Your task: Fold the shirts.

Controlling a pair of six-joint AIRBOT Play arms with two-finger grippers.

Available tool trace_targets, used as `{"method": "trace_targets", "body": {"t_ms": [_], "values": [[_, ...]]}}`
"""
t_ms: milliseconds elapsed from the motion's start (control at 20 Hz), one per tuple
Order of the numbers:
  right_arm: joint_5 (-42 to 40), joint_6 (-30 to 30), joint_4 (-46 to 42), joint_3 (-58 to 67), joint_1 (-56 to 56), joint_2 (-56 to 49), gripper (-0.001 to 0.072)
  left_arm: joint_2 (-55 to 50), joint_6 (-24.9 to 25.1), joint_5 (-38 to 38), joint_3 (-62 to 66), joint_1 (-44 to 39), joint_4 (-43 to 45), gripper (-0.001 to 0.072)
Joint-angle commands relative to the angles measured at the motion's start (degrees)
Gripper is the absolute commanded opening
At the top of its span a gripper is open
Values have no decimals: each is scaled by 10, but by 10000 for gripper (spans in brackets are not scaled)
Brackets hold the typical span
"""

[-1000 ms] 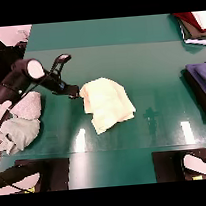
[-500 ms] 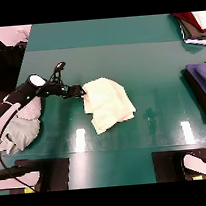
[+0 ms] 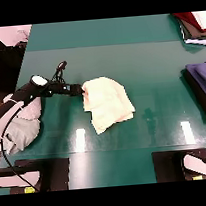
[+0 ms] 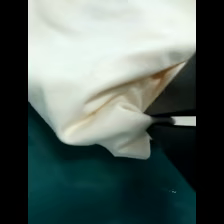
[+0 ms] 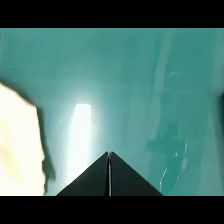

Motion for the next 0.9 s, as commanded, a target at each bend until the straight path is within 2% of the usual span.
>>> {"method": "trace_targets", "body": {"t_ms": [0, 150, 200, 250, 300, 450, 550, 750, 850], "values": [[30, 0, 1, -45, 50, 10, 16, 51, 4, -35, 33, 0, 52, 30], [-17, 0, 12, -180, 141, 38, 35, 138, 4, -64, 56, 0, 116, 31], [-47, 0, 42, -239, 176, 46, 276, 161, 4, -69, 56, 0, 124, 31], [-81, 3, 78, -300, 212, 51, 568, 177, 4, -76, 56, 0, 127, 31], [-114, 3, 108, -352, 245, 50, 679, 189, 3, -87, 56, 0, 127, 31], [-230, 17, 163, -486, 343, 31, 678, 192, 2, -131, 55, 0, 131, 31], [-283, 16, 226, -532, 390, 0, 678, 192, -9, -143, 55, 0, 135, 31], [-359, -51, 371, -549, 452, -64, 677, 192, -28, -149, 55, 0, 137, 31], [-382, -59, 389, -536, 463, -84, 673, 192, -28, -156, 56, 0, 137, 31]]}}
